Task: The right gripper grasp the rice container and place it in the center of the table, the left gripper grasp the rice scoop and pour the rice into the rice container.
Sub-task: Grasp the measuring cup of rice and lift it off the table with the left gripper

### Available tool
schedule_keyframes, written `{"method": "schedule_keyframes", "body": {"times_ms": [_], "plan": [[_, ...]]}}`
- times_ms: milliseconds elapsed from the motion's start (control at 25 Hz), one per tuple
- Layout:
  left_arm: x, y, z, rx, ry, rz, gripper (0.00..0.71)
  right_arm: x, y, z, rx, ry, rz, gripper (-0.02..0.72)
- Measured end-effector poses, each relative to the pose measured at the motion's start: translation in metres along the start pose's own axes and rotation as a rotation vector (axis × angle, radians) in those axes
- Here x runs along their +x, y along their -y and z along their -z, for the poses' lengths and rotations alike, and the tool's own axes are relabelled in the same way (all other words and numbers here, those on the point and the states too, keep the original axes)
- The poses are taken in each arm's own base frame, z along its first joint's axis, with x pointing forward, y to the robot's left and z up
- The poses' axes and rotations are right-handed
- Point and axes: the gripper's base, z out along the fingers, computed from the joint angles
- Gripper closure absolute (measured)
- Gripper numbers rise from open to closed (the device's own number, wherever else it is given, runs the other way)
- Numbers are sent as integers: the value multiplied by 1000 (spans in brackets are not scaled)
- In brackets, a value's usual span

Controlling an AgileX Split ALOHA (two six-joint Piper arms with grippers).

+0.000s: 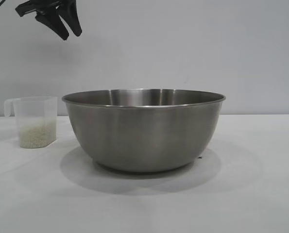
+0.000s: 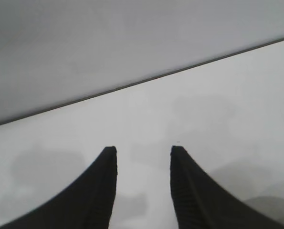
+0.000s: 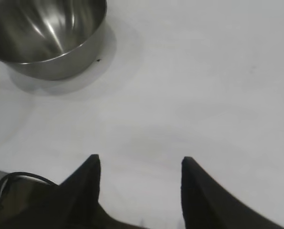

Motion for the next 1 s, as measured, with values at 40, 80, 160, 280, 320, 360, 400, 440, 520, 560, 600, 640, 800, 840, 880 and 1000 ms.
{"method": "schedule_keyframes", "body": {"times_ms": [40, 80, 160, 280, 320, 360, 400, 440, 520, 560, 600, 640, 800, 840, 880, 1000], "plan": [[0, 0, 0, 1, -2, 0, 444, -1, 0, 0, 1, 10, 5, 381], [0, 0, 0, 1, -4, 0, 444, -1, 0, -2, 2, 20, 10, 381], [0, 0, 0, 1, -4, 0, 444, -2, 0, -6, 2, 41, 19, 381], [0, 0, 0, 0, -5, -1, 444, -3, 0, -7, 0, 53, 21, 381], [0, 0, 0, 0, -5, -1, 444, -3, 0, -7, 0, 55, 21, 381], [1, 0, 0, 1, -8, -1, 444, -3, 0, -7, 0, 55, 21, 381], [1, 0, 0, 2, -10, -8, 444, -3, 0, -7, 0, 55, 21, 381], [2, 0, 0, 4, -17, -17, 444, -3, 0, -7, 0, 55, 21, 381], [2, 1, 0, 6, -23, -26, 444, -3, 0, -8, 0, 53, 21, 381], [3, 0, 0, 5, -23, -27, 444, -3, 0, -8, 0, 55, 21, 381], [6, 0, -1, 2, -24, -26, 444, -3, 0, -8, 0, 53, 21, 381], [9, 0, -1, -3, -24, -24, 444, -3, 0, -8, 0, 53, 21, 381], [34, -3, 5, -49, 13, -15, 444, -3, 0, -8, 0, 53, 21, 381], [40, -2, 12, -63, 39, -15, 444, -3, 0, -8, 0, 53, 21, 381], [51, -2, 15, -80, 66, -13, 444, -3, 0, -8, 0, 53, 21, 381], [80, -2, 44, -166, 216, -14, 444, -3, 0, -8, 0, 53, 21, 381]]}}
